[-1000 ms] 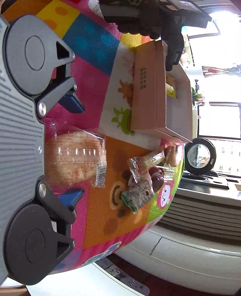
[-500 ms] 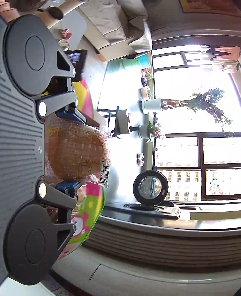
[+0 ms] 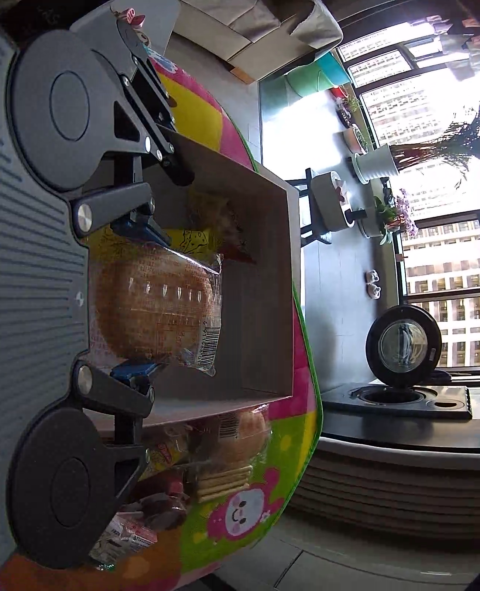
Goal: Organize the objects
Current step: 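Carry the bread roll into the box and open the right tool, then grasp the round packaged cake with the right tool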
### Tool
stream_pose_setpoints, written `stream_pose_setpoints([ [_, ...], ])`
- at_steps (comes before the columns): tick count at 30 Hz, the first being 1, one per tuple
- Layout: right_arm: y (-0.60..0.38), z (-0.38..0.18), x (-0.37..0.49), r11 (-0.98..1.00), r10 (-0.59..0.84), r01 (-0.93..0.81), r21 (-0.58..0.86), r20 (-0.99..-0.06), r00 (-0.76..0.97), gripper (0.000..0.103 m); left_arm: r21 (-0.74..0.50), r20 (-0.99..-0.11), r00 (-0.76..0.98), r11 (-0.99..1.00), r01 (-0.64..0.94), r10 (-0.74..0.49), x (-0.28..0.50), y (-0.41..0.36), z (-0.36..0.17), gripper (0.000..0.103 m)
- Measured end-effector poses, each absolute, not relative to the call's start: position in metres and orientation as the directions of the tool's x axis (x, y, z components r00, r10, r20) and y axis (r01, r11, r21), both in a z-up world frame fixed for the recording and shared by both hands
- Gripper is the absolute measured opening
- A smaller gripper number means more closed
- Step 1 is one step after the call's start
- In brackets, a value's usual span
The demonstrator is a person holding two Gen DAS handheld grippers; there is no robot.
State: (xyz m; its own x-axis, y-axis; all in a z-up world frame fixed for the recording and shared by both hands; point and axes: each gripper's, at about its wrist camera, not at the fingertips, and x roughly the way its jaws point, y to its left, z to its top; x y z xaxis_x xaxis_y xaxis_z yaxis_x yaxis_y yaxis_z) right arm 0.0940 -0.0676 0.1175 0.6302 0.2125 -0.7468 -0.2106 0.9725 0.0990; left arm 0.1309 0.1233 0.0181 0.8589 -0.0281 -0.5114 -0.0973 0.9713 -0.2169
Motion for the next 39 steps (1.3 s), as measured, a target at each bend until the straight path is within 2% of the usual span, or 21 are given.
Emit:
stream_pose_setpoints([
  [6, -0.063, 0.109, 0.087, 0.967, 0.229, -0.237, 0.099, -0.748, 0.622, 0.062, -0.217, -0.511, 0.859, 0.971, -0.097, -0.028, 0.131, 0.123, 0.018, 0.016],
  [10, -0.066, 0.111, 0.080, 0.959, 0.256, -0.258, 0.117, -0.751, 0.609, 0.070, -0.217, -0.511, 0.859, 0.971, -0.097, -0.028, 0.131, 0.123, 0.018, 0.016],
  [16, -0.093, 0.137, 0.044, 0.949, 0.290, -0.290, 0.124, -0.705, 0.647, 0.076, -0.204, -0.514, 0.857, 0.974, -0.095, -0.024, 0.131, 0.122, 0.019, 0.015],
  [19, -0.119, 0.156, 0.027, 0.963, 0.247, -0.259, 0.081, -0.656, 0.714, 0.077, -0.186, -0.516, 0.856, 0.978, -0.095, -0.015, 0.130, 0.120, 0.020, 0.015],
  [25, -0.178, 0.176, 0.010, 0.995, 0.045, -0.090, -0.052, -0.561, 0.827, 0.081, -0.142, -0.488, 0.872, 0.984, -0.105, 0.022, 0.127, 0.116, 0.023, 0.015],
  [34, -0.214, 0.121, 0.018, 0.990, -0.043, -0.050, -0.130, -0.627, 0.778, 0.081, -0.138, -0.477, 0.879, 0.986, -0.097, 0.020, 0.127, 0.116, 0.024, 0.013],
  [39, -0.232, 0.100, 0.049, 0.999, -0.001, -0.033, -0.037, -0.667, 0.745, 0.084, -0.139, -0.491, 0.871, 0.985, -0.100, 0.019, 0.129, 0.117, 0.019, 0.013],
])
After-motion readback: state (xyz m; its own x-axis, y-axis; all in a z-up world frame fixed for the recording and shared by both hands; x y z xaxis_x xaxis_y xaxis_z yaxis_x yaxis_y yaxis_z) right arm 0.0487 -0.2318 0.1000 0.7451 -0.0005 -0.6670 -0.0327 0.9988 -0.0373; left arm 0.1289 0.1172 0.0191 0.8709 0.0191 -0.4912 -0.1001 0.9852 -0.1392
